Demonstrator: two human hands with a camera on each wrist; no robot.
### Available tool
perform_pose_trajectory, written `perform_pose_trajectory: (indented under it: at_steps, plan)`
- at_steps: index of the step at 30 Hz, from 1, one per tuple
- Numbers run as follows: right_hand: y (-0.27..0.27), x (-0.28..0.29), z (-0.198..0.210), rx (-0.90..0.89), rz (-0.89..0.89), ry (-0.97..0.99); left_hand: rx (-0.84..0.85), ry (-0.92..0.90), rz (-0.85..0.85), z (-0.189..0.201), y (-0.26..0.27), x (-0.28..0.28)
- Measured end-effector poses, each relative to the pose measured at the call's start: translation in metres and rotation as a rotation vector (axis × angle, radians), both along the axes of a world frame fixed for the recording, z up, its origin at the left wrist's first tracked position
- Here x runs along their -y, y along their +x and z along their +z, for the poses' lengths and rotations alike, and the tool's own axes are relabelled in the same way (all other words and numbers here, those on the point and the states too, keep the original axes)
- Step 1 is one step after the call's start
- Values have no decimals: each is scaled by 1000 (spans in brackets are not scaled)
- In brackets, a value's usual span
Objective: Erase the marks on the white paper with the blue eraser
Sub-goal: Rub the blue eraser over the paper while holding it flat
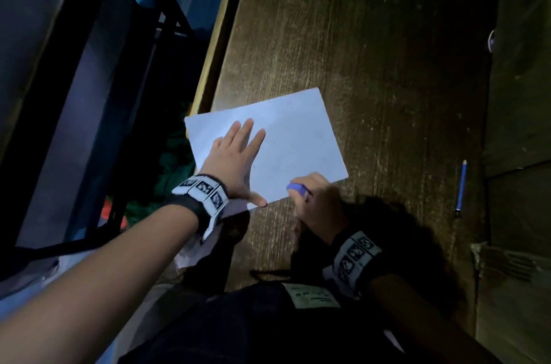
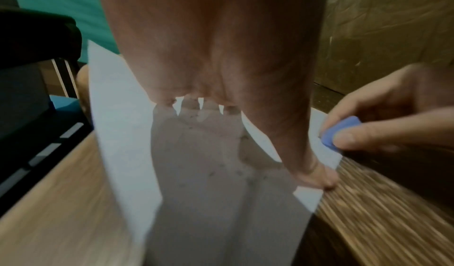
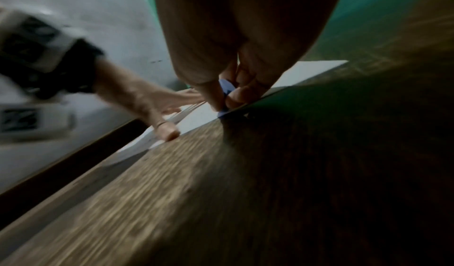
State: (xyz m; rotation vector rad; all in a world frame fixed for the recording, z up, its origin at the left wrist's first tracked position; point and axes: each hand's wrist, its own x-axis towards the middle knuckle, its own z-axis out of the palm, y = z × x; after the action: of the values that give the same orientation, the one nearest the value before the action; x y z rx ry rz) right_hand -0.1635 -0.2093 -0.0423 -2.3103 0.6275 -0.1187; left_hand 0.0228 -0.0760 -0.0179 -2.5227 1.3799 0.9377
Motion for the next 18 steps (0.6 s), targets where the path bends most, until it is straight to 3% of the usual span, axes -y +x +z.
perform_pose_trajectory:
  at_steps: [4,6,10,15,18]
  plan:
    - [-7,11,-3,19,-165,-3,-51,-98,93,-3,-29,-36]
    - [-7,15,-1,42,-137,-2,-33,-191,119,-3,-40,-44]
    - [-5,17,0,36,-75,6,-27,-431,-4,-9,-29,-15]
    - [13,28,5,-8,-45,-14,-53,-174,-233,-10,-15,33]
    - [37,52,5,21,-133,-58,-23,-84,-233,-8,-15,42]
